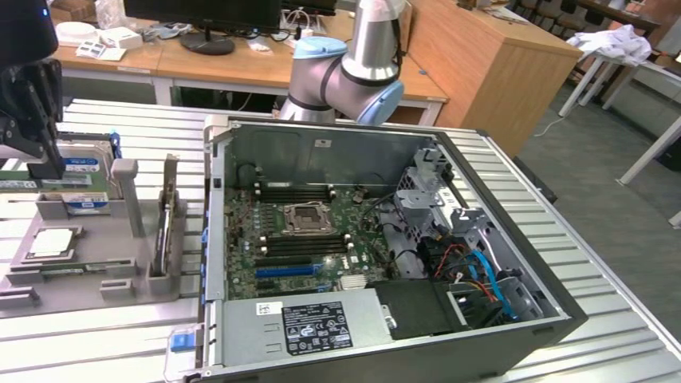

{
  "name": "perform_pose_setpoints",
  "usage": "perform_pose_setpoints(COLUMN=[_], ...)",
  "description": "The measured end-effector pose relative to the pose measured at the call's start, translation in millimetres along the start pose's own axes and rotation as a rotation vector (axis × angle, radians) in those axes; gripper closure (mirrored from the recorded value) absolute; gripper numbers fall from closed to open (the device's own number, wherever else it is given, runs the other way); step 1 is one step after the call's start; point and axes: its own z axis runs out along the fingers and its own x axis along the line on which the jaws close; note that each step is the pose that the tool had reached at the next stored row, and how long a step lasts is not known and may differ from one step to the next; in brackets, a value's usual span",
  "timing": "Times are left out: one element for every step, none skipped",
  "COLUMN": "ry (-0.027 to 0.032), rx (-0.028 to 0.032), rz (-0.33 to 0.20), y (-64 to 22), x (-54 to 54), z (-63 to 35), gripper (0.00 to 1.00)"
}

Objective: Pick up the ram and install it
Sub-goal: 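Pick up the ram and move it above insertion slot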

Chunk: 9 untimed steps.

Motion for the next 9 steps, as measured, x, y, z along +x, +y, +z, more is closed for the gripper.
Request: perform_pose_setpoints(ry=[0.0000,0.0001,0.0001,0.0001,0.0000,0.0000,0.0000,0.0000,0.0000], rx=[0.0000,0.0000,-0.0001,-0.0002,-0.0002,-0.0002,-0.0003,-0.0002,-0.0003], rz=[0.000,0.000,0.001,0.001,0.001,0.001,0.002,0.002,0.002], y=[-0.1,-0.3,-0.5,-0.8,-0.9,-1.1,-1.3,-1.4,-1.6], x=[0.0,-0.1,-0.1,-0.1,-0.1,-0.2,-0.2,-0.2,-0.3], z=[-1.0,-2.1,-3.3,-4.5,-5.5,-6.6,-7.8,-8.9,-10.1], gripper=[0.89,0.89,0.89,0.89,0.89,0.89,0.89,0.89,0.89])
